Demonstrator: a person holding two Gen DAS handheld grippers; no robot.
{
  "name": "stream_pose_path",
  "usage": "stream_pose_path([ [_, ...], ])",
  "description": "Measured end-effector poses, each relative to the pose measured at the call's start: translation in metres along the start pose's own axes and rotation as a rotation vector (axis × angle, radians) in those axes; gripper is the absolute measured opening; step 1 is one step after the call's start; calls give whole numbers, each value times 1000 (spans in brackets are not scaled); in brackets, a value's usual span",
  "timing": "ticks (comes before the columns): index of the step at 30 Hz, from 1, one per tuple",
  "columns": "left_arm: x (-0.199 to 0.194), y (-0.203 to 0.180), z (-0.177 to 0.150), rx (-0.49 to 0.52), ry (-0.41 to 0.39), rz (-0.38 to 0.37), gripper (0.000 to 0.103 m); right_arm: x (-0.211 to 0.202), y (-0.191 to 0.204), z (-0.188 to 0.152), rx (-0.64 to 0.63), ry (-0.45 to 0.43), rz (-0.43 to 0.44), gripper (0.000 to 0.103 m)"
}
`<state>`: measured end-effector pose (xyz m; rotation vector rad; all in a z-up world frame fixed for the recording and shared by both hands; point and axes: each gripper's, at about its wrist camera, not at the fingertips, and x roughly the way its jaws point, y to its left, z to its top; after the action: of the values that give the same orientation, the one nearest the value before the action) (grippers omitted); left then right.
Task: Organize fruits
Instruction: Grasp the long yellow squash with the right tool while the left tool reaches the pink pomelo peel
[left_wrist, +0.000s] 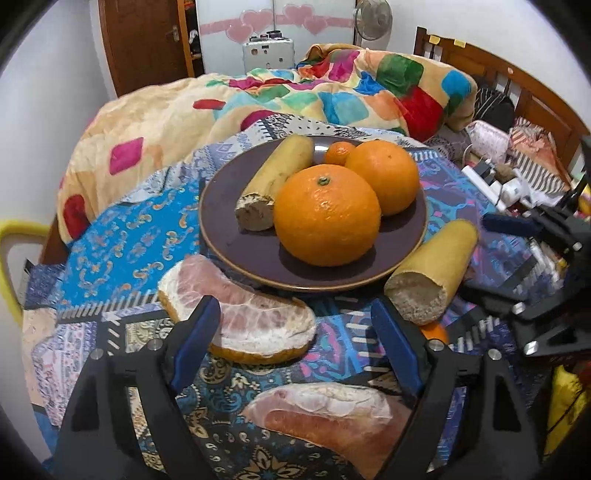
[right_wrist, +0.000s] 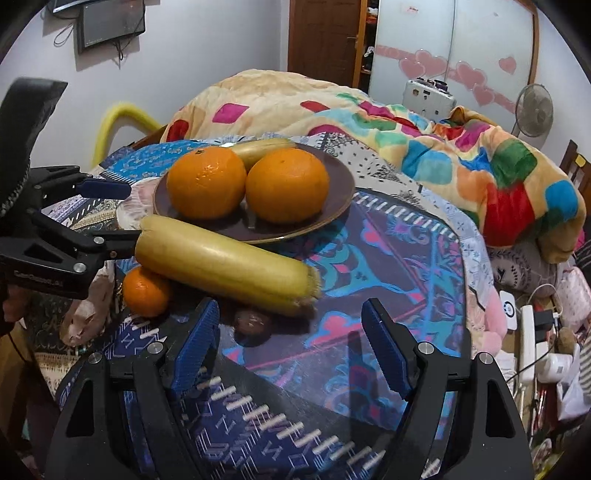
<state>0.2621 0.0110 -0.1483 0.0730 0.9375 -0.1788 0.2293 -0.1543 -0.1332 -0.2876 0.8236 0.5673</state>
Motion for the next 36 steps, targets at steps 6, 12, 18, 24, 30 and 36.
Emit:
stream_pose_path([
  [6,-15,-13,6,2,-35,-79,84,-7,-2,-1,13,-29,6,77],
  [12,-13,-40,4,62,-25,-92,84,-11,-11,-7,37,-15,-12,77],
  [18,-4,-60,-1,100,3,-100,84,-23,-18,-16,50,-14,-36,77],
  [24,-24,-46,-5,52,-44,-66,84,-39,-18,-14,74,-40,-25,77],
  [30,-37,-22,-30,-13,-41,-8,85,-43,-3,-9,108,-78,14,77],
  [36,-38,-17,-59,-59,-31,-4,88,-38,17,-10,124,-77,29,74],
])
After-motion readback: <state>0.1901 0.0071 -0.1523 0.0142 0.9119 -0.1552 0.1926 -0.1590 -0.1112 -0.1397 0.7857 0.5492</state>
